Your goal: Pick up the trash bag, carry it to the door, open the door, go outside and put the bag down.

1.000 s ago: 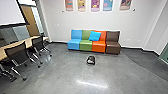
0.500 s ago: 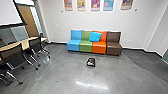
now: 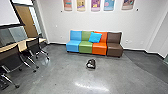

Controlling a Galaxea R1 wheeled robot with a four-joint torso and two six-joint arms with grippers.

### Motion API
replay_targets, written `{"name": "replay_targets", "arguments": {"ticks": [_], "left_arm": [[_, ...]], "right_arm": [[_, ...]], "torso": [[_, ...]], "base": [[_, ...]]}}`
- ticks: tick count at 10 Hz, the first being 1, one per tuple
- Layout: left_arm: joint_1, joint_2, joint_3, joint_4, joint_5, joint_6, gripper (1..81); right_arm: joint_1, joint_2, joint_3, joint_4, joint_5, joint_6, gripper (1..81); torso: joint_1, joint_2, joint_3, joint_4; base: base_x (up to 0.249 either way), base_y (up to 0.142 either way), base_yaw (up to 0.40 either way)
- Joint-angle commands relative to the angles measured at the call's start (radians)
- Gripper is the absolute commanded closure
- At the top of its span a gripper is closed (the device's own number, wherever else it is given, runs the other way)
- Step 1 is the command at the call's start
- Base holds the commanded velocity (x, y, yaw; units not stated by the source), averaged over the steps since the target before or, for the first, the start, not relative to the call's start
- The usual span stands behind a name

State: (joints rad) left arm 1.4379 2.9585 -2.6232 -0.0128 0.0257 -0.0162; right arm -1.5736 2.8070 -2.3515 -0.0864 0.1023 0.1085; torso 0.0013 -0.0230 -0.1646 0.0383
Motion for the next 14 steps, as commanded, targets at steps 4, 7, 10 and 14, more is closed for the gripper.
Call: {"name": "replay_targets", "arguments": {"ticks": [4,7,10,14], "left_arm": [[-0.038,-0.004,0.002,-0.010,0.057,0.001,1.0],[-0.038,0.001,0.002,-0.009,0.043,0.001,1.0],[-0.040,0.001,0.003,-0.010,0.034,0.001,1.0],[-0.040,0.004,0.002,-0.007,0.031,0.001,1.0]], "right_arm": [[0.023,-0.010,0.009,-0.007,-0.059,-0.004,1.0],[0.023,-0.010,-0.008,-0.006,-0.059,-0.006,1.0],[0.025,-0.010,-0.011,-0.004,-0.059,-0.006,1.0],[0.023,-0.008,-0.011,0.004,-0.058,-0.004,1.0]], "torso": [[0.000,0.000,0.000,0.000],[0.000,0.000,0.000,0.000],[0.000,0.000,0.000,0.000],[0.000,0.000,0.000,0.000]], "base": [[0.184,0.000,0.000],[0.186,0.000,0.000],[0.191,0.000,0.000],[0.191,0.000,0.000]]}}
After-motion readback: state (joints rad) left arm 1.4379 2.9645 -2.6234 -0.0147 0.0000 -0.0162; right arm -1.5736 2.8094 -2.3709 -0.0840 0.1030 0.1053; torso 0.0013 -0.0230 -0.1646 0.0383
